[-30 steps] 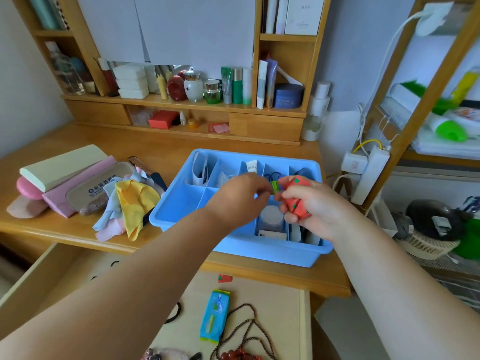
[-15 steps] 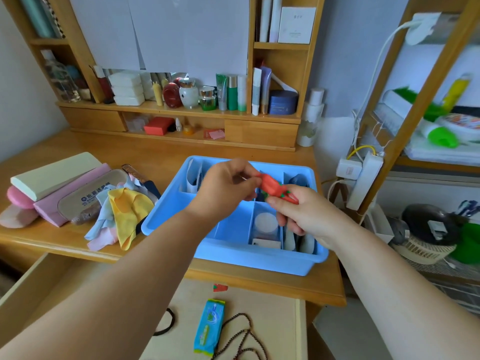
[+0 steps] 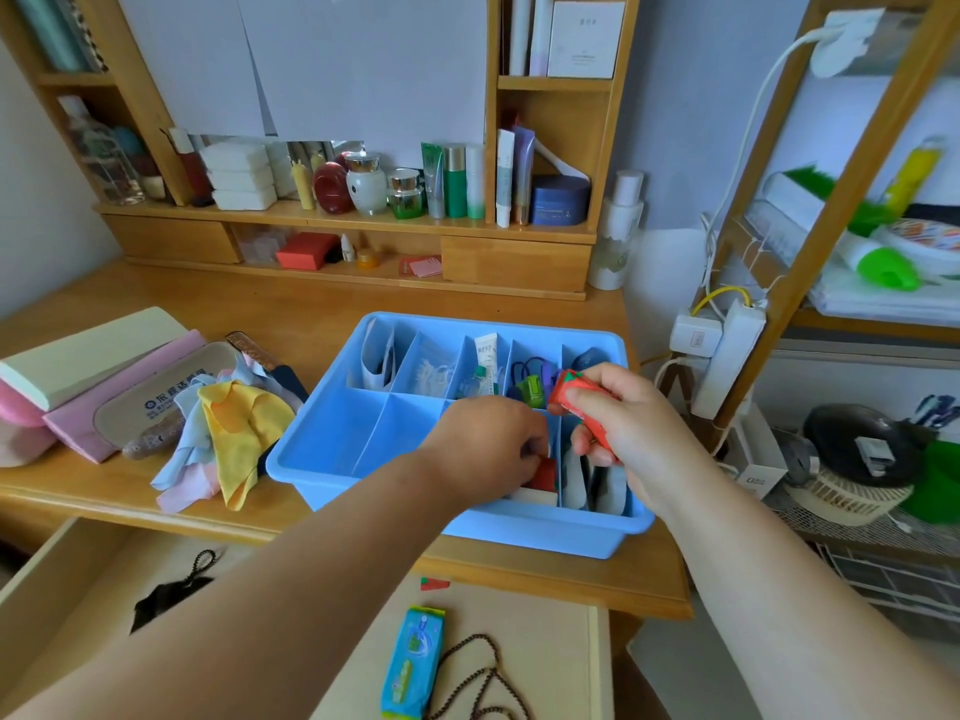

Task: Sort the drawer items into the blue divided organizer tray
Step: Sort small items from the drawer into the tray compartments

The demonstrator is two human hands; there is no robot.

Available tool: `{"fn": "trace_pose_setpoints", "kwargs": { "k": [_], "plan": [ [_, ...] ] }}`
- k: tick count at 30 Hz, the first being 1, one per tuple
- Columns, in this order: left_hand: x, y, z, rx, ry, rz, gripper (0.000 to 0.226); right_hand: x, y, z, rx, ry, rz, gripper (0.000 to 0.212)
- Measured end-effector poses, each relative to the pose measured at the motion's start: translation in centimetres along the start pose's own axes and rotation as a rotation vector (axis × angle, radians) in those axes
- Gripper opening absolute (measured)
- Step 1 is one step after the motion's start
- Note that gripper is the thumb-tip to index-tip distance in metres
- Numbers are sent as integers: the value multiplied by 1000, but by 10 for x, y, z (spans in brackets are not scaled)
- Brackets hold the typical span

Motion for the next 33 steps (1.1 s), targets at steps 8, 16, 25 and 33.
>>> {"fn": "trace_pose_setpoints", "kwargs": {
  "k": [8, 16, 25, 33],
  "plan": [
    [21, 2, 14, 47, -213, -10, 6, 4, -2, 3, 78, 140, -17, 9],
    [1, -4, 0, 47, -212, 195, 8, 3, 0, -3, 94, 23, -51, 6],
    [9, -3, 7, 137, -388, 179, 20, 4, -1, -5, 195, -93, -95, 10],
    [36, -14, 26, 226, -888, -312, 13, -4, -4, -3, 200, -190, -39, 3]
  ]
}}
Point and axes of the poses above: each hand's wrist, its own y-axis towards the middle knuckle, its own x-axis out of the back of the hand, z = x × y, the point moved 6 cm from there along y, towards the middle knuckle, and after that the axes turned 10 degrees about -x, right-handed, at the moved point
